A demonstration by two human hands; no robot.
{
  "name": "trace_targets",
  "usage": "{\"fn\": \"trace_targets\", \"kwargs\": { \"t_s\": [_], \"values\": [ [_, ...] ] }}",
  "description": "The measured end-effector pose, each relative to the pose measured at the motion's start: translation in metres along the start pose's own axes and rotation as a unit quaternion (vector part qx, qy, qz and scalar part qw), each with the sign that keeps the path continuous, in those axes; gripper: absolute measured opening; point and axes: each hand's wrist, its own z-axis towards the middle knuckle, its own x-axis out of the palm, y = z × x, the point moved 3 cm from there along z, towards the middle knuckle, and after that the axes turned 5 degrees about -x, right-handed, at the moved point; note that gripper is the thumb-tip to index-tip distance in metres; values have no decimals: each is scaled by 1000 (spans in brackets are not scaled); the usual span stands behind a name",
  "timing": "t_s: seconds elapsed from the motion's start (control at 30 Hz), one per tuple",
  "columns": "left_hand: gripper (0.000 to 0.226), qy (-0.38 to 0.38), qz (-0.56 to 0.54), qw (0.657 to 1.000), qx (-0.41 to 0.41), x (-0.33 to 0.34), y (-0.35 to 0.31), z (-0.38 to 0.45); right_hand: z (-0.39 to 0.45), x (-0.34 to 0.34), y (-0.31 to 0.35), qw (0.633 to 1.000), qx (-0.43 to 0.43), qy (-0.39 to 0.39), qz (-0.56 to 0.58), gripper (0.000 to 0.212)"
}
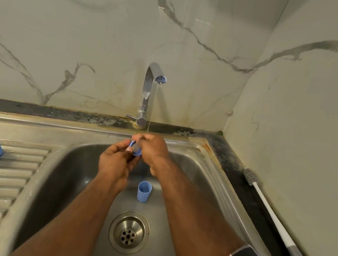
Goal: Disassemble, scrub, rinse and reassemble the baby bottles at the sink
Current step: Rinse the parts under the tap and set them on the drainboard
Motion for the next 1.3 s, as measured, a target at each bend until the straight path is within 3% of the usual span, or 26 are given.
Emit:
{"fn": "trace_targets", "kwargs": {
  "t_s": [0.1, 0.17, 0.27, 0.5, 0.77, 0.87, 1.0, 1.07, 1.13, 1.23, 1.3],
  "values": [
    [29, 29, 47, 998, -5, 9, 7, 1, 8, -6, -12, 997, 73, -40, -6, 48],
    [36, 28, 52, 998, 5, 10, 8, 2, 9, -6, -21, 993, 107, -4, 46, 38],
    [44, 0, 33, 999, 6, 6, 5, 4, 8, -9, -25, 990, 75, 16, 118, 15],
    [28, 38, 64, 997, -33, 9, 6, -3, -2, 5, -33, 987, 59, -36, 142, 17],
    [25, -27, 98, 995, -4, 1, 3, 0, 4, -3, -28, 997, -44, -35, 43, 21],
    [30, 9, 77, 997, -11, 4, 3, -2, 8, -9, -31, 987, 26, -45, 153, 9],
    [32, 40, 40, 998, -28, 7, 3, -2, 12, -15, -24, 969, 42, 14, 245, 29],
    [31, 33, 33, 999, -24, 6, 4, 0, 10, -15, -22, 952, 64, 37, 297, 27],
    [29, 19, 44, 999, -16, 4, 4, 2, 6, -14, -23, 960, 88, 46, 262, 12],
    [23, -1, 67, 998, 0, -1, 0, 4, 9, -12, -30, 985, 70, 32, 153, 13],
    [19, -13, 105, 994, 16, -4, -2, 4, 11, -14, -31, 982, 51, 7, 179, 7]
  ]
}}
